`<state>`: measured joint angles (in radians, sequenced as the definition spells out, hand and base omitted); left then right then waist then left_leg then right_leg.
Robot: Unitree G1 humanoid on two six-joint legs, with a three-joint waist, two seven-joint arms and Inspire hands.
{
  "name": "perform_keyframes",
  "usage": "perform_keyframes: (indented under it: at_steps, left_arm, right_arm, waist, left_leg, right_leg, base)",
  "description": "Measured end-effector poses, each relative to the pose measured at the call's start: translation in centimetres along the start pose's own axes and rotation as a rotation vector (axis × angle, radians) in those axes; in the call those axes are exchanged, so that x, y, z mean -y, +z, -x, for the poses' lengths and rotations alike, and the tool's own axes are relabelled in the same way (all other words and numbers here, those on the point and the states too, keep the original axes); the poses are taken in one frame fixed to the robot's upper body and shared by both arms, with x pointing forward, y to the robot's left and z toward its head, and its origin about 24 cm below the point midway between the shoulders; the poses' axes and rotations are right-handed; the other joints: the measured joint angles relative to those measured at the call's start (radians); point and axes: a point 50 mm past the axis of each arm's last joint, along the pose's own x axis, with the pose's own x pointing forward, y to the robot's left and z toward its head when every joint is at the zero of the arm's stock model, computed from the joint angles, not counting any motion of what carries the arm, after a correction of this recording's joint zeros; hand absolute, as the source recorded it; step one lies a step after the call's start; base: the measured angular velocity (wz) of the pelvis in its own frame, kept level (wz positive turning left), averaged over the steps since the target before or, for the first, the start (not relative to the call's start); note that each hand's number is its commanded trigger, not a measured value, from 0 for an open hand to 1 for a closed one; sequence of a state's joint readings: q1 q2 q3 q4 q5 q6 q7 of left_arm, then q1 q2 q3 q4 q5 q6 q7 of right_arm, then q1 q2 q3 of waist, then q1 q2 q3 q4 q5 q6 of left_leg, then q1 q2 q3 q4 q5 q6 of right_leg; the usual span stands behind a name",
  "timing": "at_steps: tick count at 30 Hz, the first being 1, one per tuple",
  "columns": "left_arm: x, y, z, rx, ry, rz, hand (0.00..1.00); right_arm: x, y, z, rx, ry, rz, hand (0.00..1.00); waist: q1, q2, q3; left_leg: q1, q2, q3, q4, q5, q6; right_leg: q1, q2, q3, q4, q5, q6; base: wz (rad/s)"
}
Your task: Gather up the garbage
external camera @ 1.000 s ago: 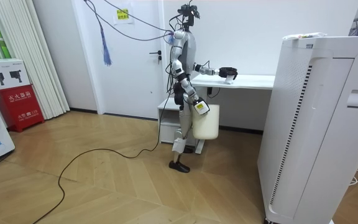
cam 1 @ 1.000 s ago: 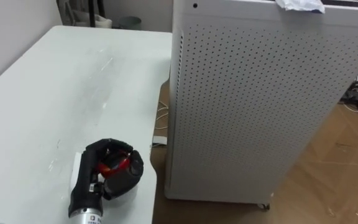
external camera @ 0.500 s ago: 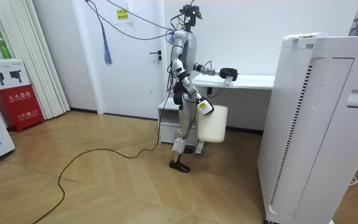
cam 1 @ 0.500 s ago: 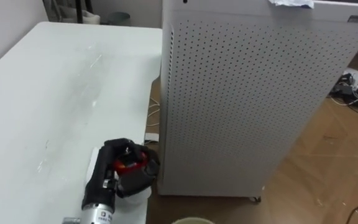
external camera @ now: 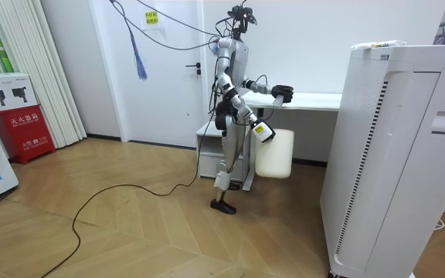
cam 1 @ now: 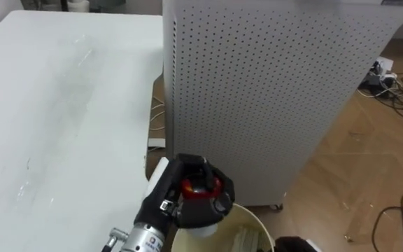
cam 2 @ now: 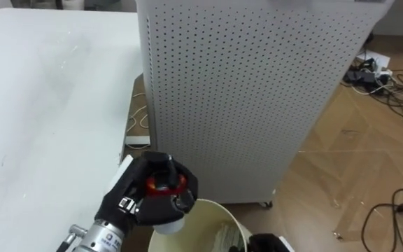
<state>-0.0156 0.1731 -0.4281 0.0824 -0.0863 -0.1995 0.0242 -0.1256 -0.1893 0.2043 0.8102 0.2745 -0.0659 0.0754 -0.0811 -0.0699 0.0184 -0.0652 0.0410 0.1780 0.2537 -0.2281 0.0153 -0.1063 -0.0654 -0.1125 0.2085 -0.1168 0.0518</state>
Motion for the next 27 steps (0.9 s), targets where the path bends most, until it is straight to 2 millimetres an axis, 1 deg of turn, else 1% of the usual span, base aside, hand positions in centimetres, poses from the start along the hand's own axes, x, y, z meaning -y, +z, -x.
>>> perform_keyframes:
  at_steps: [2,4,6,7,8,9,10,11,12,15,21,27]
  left_arm:
    - [0.5,-0.1,0.0,-0.007,-0.034,0.003,1.00]
    - [1.3,0.0,-0.3,-0.011,-0.088,0.015,1.00]
    - [1.5,0.2,-0.5,-0.007,-0.112,0.016,1.00]
    - [1.5,0.3,-0.7,-0.003,-0.118,0.012,0.86]
    - [1.5,0.4,-0.7,-0.002,-0.119,0.011,0.58]
    - [1.6,0.4,-0.8,0.002,-0.123,0.010,0.00]
    - [1.5,0.5,-0.8,0.003,-0.123,0.010,0.00]
    - [1.6,0.5,-0.8,0.004,-0.125,0.010,0.00]
    - [1.6,0.5,-0.8,0.004,-0.125,0.010,0.00]
    - [1.6,0.5,-0.9,0.005,-0.132,0.009,0.00]
    - [1.9,0.5,-0.9,0.006,-0.144,0.015,0.00]
    - [2.0,0.6,-1.0,0.008,-0.146,0.017,0.00]
  right_arm:
    - [-0.1,0.6,-0.3,0.016,-0.001,0.006,1.00]
    - [0.0,0.9,-0.4,0.024,-0.017,0.008,1.00]
    - [0.1,1.2,-0.5,0.031,-0.028,0.009,1.00]
    - [0.1,1.6,-0.6,0.040,-0.032,0.010,1.00]
    - [0.1,1.8,-0.7,0.044,-0.033,0.010,1.00]
    - [0.1,2.1,-0.8,0.054,-0.035,0.013,1.00]
    - [0.1,2.4,-0.9,0.059,-0.035,0.016,1.00]
    - [0.2,2.8,-1.0,0.069,-0.036,0.022,1.00]
    - [0.2,3.3,-1.2,0.079,-0.036,0.025,1.00]
    - [0.2,4.0,-1.6,0.091,-0.035,0.031,1.00]
    - [0.2,4.0,-1.6,0.091,-0.034,0.028,1.00]
    - [-0.2,3.6,-1.6,0.075,-0.019,0.048,1.00]
  waist:
    - [-0.001,0.001,-0.0005]
    - [-0.004,0.003,0.0006]
    - [-0.003,0.004,0.0012]
    - [-0.002,0.006,0.0025]
    - [-0.002,0.007,0.0031]
    - [-0.004,0.008,0.0042]
    - [-0.004,0.010,0.0049]
    - [-0.005,0.013,0.0075]
    - [-0.006,0.018,0.0122]
    - [-0.006,0.029,0.0191]
    - [-0.010,0.031,0.0198]
    - [-0.018,0.037,0.0169]
  left_leg:
    - [-0.011,0.001,0.004,0.003,0.000,0.000]
    - [-0.021,0.001,0.004,0.003,0.000,0.000]
    - [-0.028,0.001,0.004,0.003,0.000,0.000]
    - [-0.034,0.002,0.004,0.003,0.000,0.000]
    - [-0.036,0.002,0.005,0.004,0.000,0.000]
    - [-0.039,0.002,0.006,0.004,0.000,0.000]
    - [-0.042,0.003,0.007,0.004,0.000,0.000]
    - [-0.046,0.003,0.007,0.004,0.000,0.000]
    - [-0.046,0.002,0.007,0.004,0.000,0.000]
    - [-0.047,0.002,0.008,0.003,0.000,0.000]
    - [-0.048,0.005,0.008,0.004,0.000,0.000]
    - [-0.051,0.008,0.009,0.004,0.000,0.000]
  right_leg:
    - [-0.011,0.000,0.000,0.000,0.002,-0.003]
    - [-0.020,0.000,-0.002,0.000,0.002,-0.003]
    - [-0.027,0.000,-0.001,0.000,0.002,-0.003]
    - [-0.033,0.000,0.000,0.000,0.002,-0.003]
    - [-0.035,0.000,0.000,0.000,0.002,-0.003]
    - [-0.038,0.000,0.000,0.000,0.002,-0.003]
    - [-0.040,0.000,-0.001,0.001,0.002,-0.003]
    - [-0.045,0.001,0.000,0.001,0.002,-0.003]
    - [-0.046,0.000,0.000,0.001,0.002,-0.003]
    - [-0.049,0.001,0.001,0.001,0.002,-0.004]
    - [-0.055,0.000,-0.001,0.012,0.001,-0.004]
    - [-0.060,0.000,0.000,0.014,0.001,-0.005]
  base:
    - [-0.10]
    - [0.02]
    - [0.00]
    - [-0.03]
    - [0.00]
    - [0.00]
    - [0.00]
    - [0.00]
    - [0.00]
    - [0.00]
    - [-0.01]
    - [0.00]
